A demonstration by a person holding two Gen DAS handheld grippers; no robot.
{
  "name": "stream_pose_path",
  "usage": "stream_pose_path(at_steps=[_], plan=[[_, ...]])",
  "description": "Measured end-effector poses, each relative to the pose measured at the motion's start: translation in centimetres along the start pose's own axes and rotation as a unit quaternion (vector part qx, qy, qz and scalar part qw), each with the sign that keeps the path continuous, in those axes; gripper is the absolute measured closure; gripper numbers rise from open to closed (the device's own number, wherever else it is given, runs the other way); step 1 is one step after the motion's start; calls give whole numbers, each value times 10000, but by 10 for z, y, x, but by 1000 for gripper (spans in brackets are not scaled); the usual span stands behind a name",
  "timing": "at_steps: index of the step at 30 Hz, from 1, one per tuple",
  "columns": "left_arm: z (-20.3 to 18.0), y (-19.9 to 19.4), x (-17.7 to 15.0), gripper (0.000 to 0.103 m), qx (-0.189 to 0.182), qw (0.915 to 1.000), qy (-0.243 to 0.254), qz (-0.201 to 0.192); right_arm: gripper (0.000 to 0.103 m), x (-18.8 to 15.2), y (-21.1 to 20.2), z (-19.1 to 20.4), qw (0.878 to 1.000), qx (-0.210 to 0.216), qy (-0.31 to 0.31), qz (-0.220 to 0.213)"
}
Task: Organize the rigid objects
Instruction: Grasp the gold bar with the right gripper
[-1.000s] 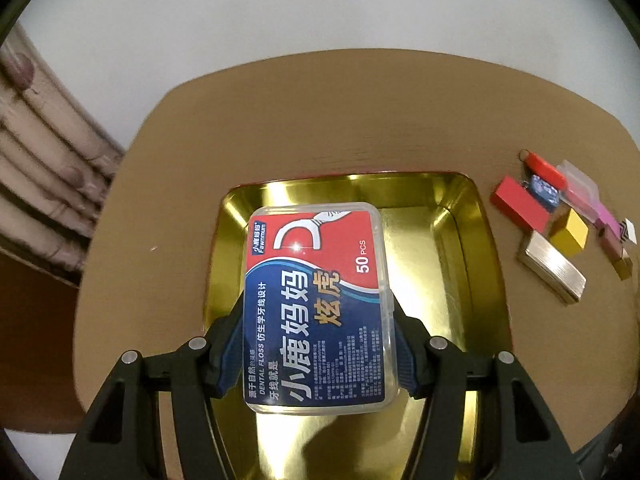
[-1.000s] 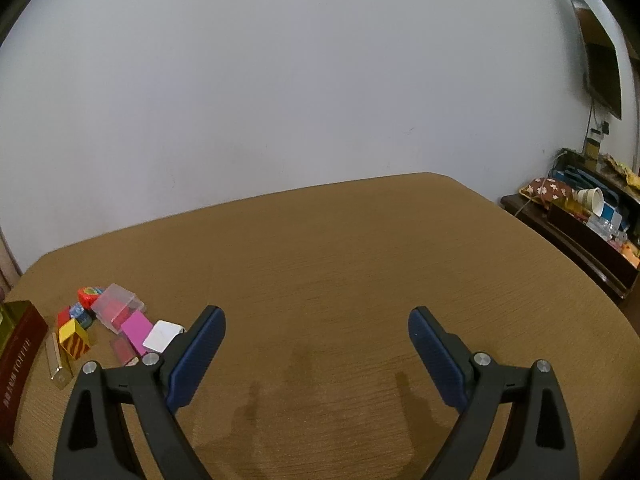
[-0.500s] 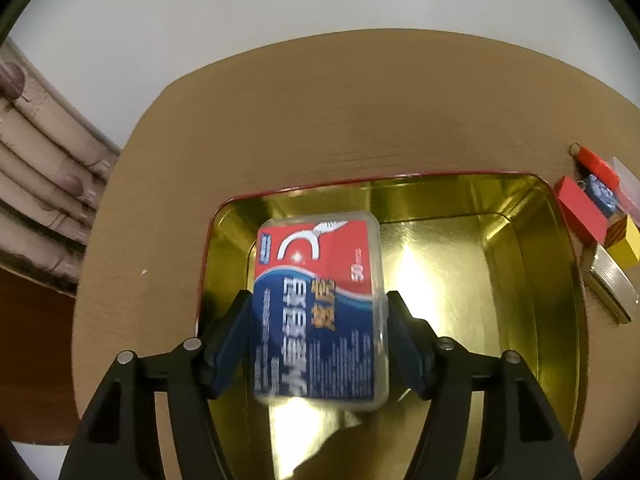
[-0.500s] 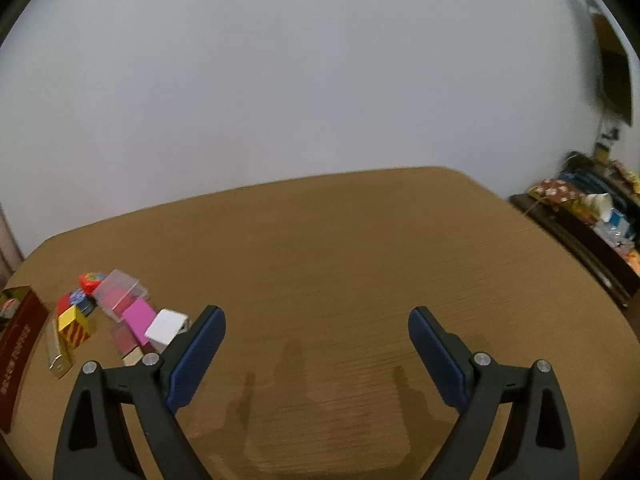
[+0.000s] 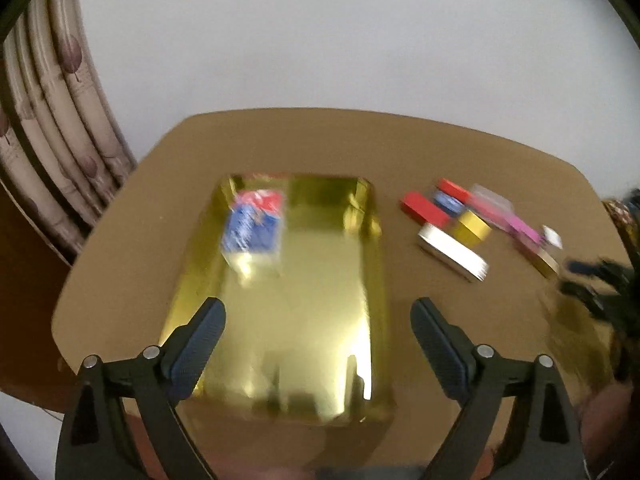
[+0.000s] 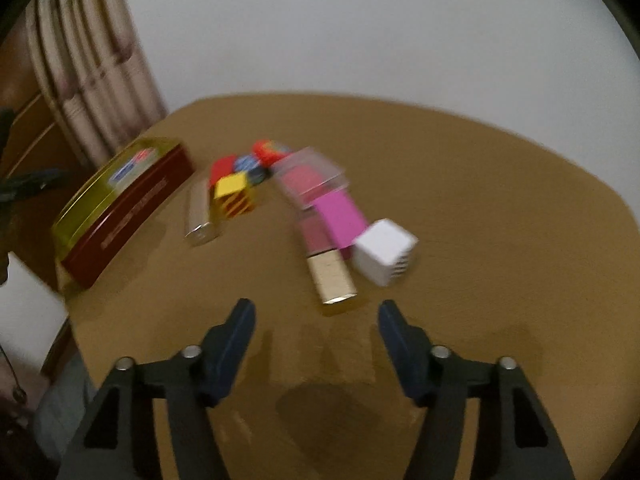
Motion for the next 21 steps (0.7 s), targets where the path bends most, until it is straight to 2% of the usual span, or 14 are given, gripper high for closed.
stream_pose_path(at_steps=[2, 8, 9, 14, 17, 21], plan=[[-2, -8, -12, 11, -45, 10000, 3, 11, 50, 5, 12, 5, 9998, 68, -56, 173], [-23, -21, -53, 11, -142, 9992, -148, 354, 50, 22, 34, 12, 9990, 96, -159, 410], [-23, -21, -60, 11, -161, 9988, -187, 420, 50, 26, 31, -3, 9988, 132, -150, 455], [-23, -19, -87, 11, -441, 9945, -718, 624, 50, 38, 25, -25, 9981, 113, -324, 503], [-22, -16, -99, 11, -582, 9908, -958, 762, 50, 49, 21, -16, 9972, 132, -577, 449], [-22, -14, -113, 11, -585, 9882, -1134, 852, 50, 50, 41, -9, 9951, 137, -622, 757]])
Point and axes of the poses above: each gripper's, at about its wrist camera, not at the fingertips, and y roughly the way its jaws point, z to its left, x to its top, the point moved 9 cm from there along y, roughly the way its jaws point, and after that the axes turned 4 degrees about -z, right-handed, at the moved point
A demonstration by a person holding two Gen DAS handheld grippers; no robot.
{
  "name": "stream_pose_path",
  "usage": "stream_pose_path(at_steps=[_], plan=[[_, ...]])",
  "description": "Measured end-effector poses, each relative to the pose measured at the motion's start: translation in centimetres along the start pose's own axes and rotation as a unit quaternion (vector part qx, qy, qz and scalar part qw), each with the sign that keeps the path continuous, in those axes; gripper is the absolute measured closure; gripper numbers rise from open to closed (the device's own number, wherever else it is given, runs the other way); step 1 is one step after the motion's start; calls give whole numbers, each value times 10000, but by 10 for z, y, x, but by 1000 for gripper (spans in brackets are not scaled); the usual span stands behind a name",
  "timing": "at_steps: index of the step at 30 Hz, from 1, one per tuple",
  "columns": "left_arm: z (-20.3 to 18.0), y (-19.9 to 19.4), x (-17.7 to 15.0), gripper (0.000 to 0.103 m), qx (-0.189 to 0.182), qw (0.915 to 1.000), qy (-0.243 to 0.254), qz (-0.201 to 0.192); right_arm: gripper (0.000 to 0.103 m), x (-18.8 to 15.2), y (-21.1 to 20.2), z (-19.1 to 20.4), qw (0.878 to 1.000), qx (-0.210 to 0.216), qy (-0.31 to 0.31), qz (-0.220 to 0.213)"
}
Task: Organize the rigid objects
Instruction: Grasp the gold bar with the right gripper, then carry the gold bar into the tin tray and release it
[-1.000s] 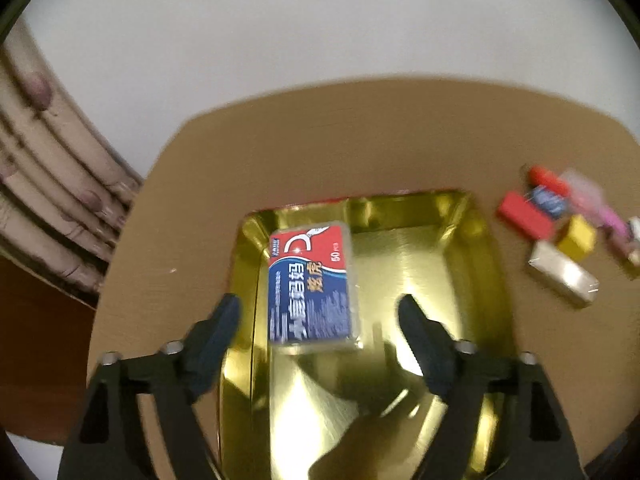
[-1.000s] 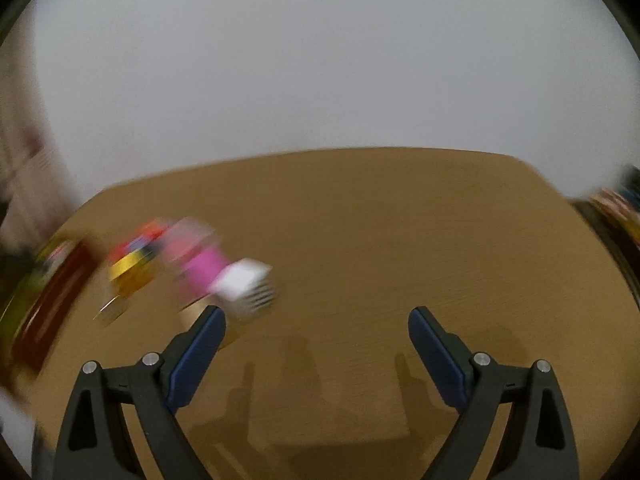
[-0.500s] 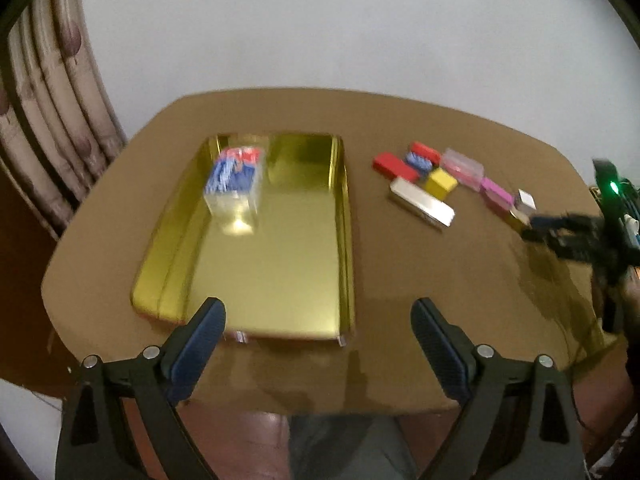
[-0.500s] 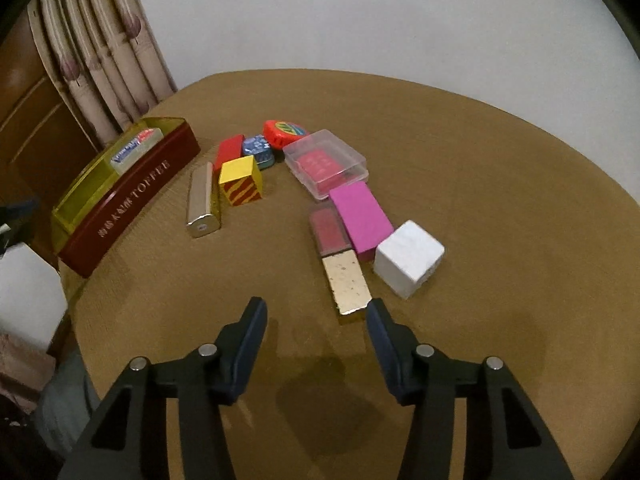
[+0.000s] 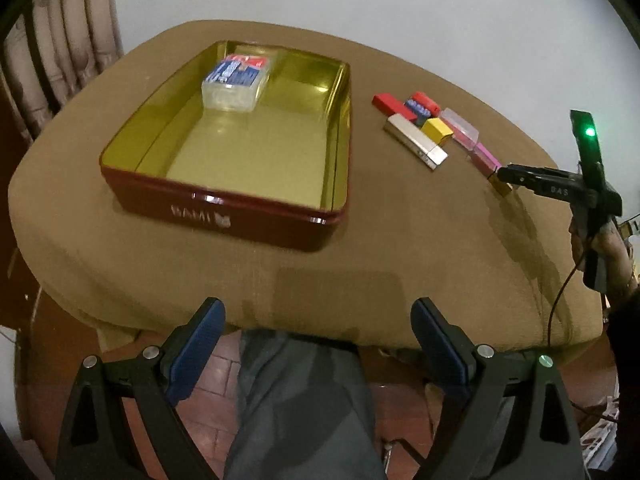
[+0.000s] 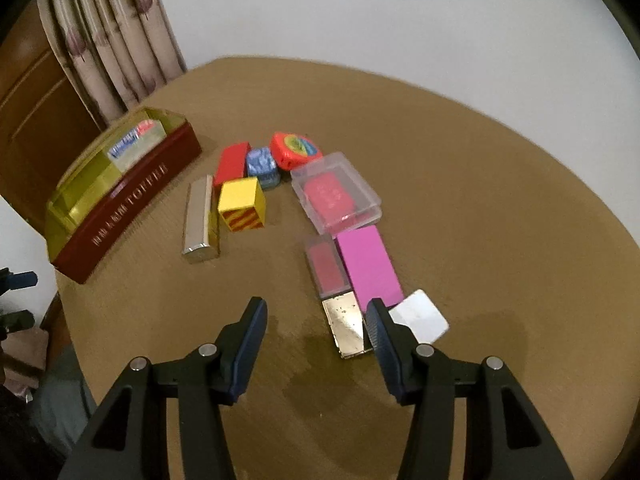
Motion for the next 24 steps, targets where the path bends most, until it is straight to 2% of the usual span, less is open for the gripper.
stream_pose_path(at_steps=[4, 6, 7, 8, 12, 17, 21, 24], plan=[[-4, 2, -9, 11, -61, 9999, -21, 104, 51, 1, 17, 0, 9997, -31, -3, 222], [-5, 3, -12, 11, -64, 9999, 28, 154, 66, 0, 21, 2, 9994, -77, -5, 325], [-5, 3, -14, 11, -47, 9998, 70, 156, 81, 0, 22, 4, 9994, -64, -2, 349], [-7, 2, -14, 11, -22, 9999, 86, 143, 82, -3, 23, 6, 9990, -68, -21, 442], [-14, 1, -17, 11, 19, 9999, 102, 82, 83, -3, 37, 9, 9977, -237, -80, 630], [-15, -6, -20, 7, -129, 9999, -44, 28, 81, 9, 46, 0, 9951, -15, 443, 885], [-8, -15, -17, 6, -203, 9997, -118, -96, 81, 17, 54, -5, 9934, 68, 614, 970], [0, -26, -15, 6, -191, 9992, -213, -276, 83, 19, 54, -10, 9920, -33, 754, 1011]])
Point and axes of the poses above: each gripper's, at about its wrist camera, not at the fingertips, and y roughly the way its jaws point, z to its left, x to its top, the point moved 9 cm from there along y, roughly the way its jaws point, and after that the axes turned 4 degrees about -z, right-handed, at the moved point
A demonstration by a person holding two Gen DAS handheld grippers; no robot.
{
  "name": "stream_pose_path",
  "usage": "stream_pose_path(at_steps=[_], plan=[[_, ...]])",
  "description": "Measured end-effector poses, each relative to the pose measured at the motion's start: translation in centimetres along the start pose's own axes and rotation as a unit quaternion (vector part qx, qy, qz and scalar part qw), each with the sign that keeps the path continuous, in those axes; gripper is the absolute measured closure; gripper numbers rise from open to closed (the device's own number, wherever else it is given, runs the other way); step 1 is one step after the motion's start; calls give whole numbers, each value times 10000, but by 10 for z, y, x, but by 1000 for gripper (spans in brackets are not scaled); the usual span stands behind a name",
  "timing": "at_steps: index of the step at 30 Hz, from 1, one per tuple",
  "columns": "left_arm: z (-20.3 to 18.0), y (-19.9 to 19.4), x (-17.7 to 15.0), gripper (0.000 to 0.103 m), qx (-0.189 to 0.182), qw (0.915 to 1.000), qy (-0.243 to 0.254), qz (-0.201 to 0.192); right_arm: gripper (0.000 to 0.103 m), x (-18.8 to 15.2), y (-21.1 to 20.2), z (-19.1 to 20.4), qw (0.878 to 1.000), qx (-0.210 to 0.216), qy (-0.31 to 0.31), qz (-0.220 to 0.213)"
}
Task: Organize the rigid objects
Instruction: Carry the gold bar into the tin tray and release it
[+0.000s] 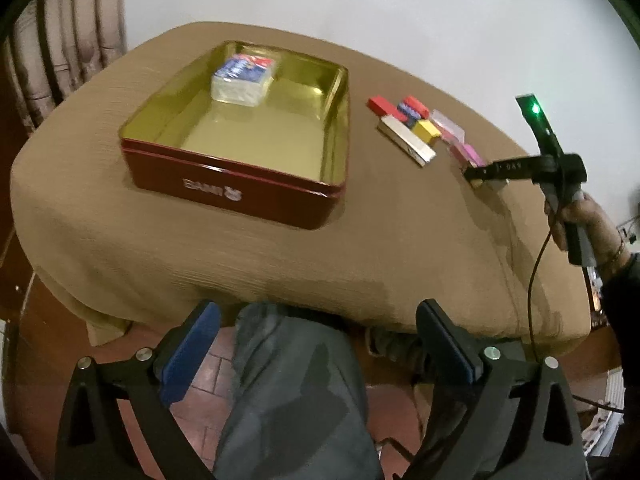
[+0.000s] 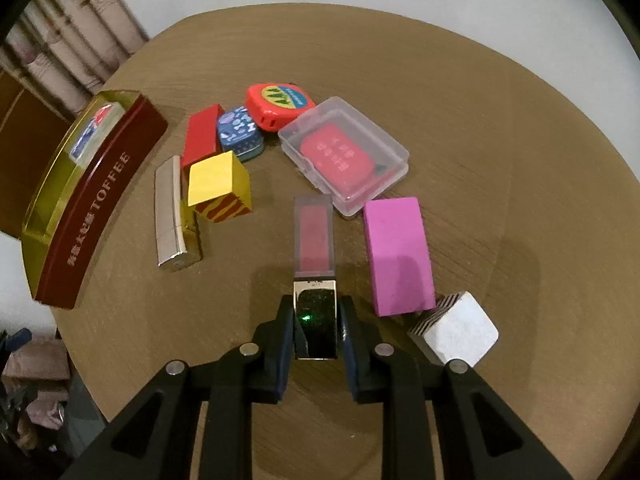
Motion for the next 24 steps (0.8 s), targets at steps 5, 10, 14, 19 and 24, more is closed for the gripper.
stream_pose_path(at_steps=[5, 10, 14, 19, 24], plan=[[24, -26, 7, 5, 282, 9979, -242, -531, 83, 4, -34, 12, 9974, 483, 498, -183], [47, -27, 7, 5, 93, 9953, -867, -427, 83, 41, -74, 79, 9889, 1324, 470, -482], [64, -30, 5, 5, -44, 9921, -1223, -293, 83, 79, -68, 146, 9809, 1841, 415, -472], [72, -37, 7, 5, -128, 9891, -1406, -420, 83, 120, -42, 199, 9813, 1846, 344, -412], [72, -39, 9, 5, -75, 9908, -1268, -465, 83, 138, -5, 213, 9909, 1148, 264, -652]])
Point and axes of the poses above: each gripper's, at about its wrist camera, not at the fingertips, and y roughly the way its jaws point, z to its left, x to its top, the point moved 9 cm from there along y, roughly the way its jaws point, and after that the axes turned 4 degrees about -z, right-handed, at the moved point
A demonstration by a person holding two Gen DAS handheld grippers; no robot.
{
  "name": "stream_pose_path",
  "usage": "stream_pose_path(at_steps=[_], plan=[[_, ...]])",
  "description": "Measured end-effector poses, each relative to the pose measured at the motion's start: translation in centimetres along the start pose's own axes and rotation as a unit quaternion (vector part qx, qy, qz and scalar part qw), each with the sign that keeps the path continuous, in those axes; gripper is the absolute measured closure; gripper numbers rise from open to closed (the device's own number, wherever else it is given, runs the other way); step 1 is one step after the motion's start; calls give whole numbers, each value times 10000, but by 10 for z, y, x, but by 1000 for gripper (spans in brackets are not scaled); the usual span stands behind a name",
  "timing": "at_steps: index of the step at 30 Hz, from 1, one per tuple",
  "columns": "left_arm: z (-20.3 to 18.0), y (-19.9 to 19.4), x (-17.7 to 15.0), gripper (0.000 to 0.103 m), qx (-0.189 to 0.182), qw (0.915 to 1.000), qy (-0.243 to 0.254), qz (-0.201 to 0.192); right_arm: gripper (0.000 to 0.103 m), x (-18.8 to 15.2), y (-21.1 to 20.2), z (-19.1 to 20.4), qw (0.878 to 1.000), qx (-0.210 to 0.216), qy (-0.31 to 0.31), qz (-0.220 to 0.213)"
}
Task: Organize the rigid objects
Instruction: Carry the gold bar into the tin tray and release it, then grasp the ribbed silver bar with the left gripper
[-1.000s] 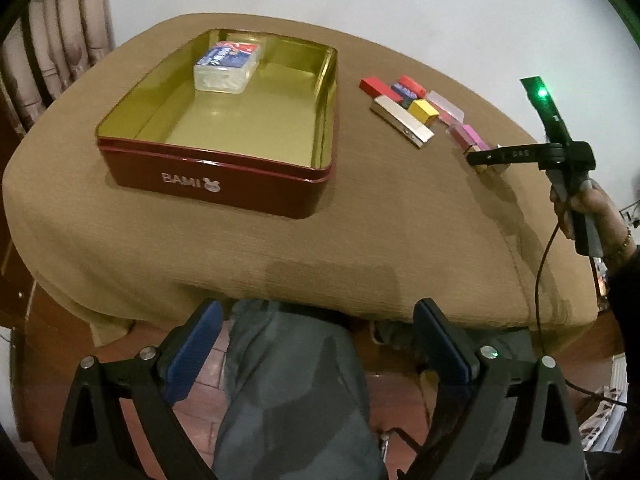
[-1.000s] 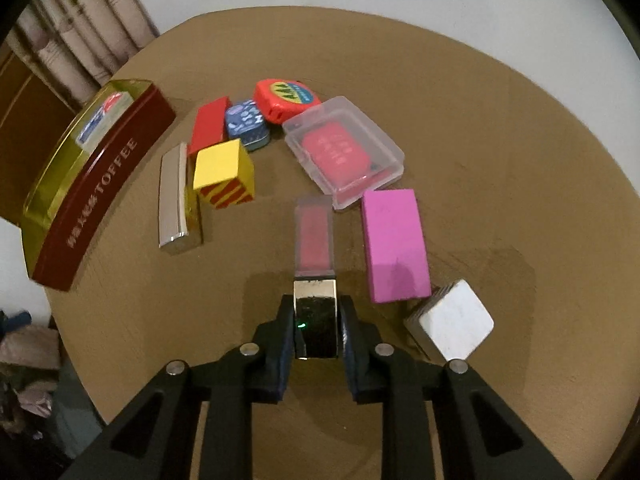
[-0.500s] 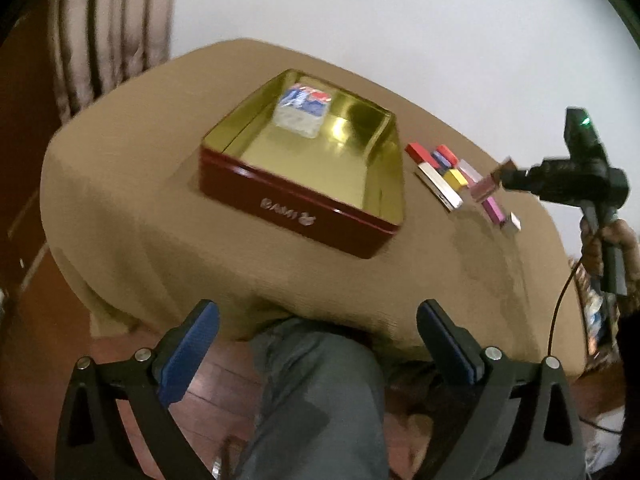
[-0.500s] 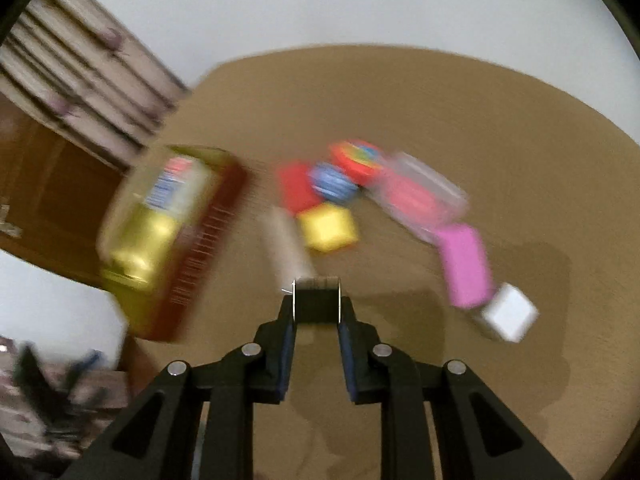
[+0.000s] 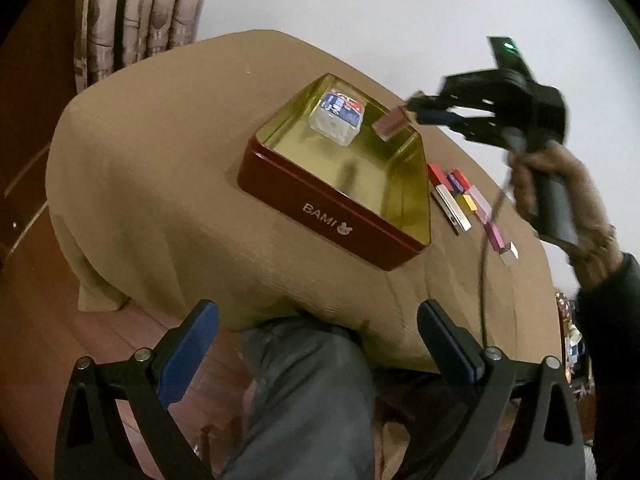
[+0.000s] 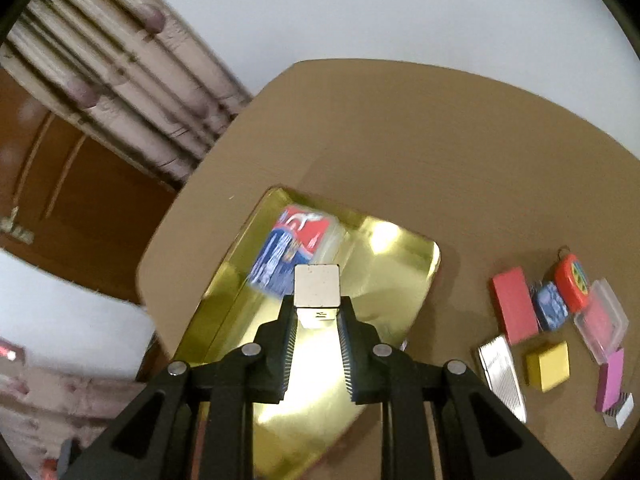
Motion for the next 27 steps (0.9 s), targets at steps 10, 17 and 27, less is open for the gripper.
stream_pose_path(at_steps=[10, 17, 27], plan=[[-3, 4, -5, 5, -25, 9999, 65, 119, 80, 6, 48, 10, 9970, 173, 519, 544], [-7, 12, -11, 5, 21, 9997, 80, 218, 75, -2, 65, -8, 9567, 1274, 2161, 1477], [-11, 14, -14, 5, 138, 9991, 375, 146, 64, 12, 26, -18, 9797, 1192, 1545, 453]])
Point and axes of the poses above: each gripper's, at about its wrist camera, not at the fingertips, and y roughly the way its jaws point, z to its left, x to its top, the point moved 9 cm from there along y, roughly the way its jaws point, and after that the axes turned 4 degrees about -z, right-handed, at the moved point
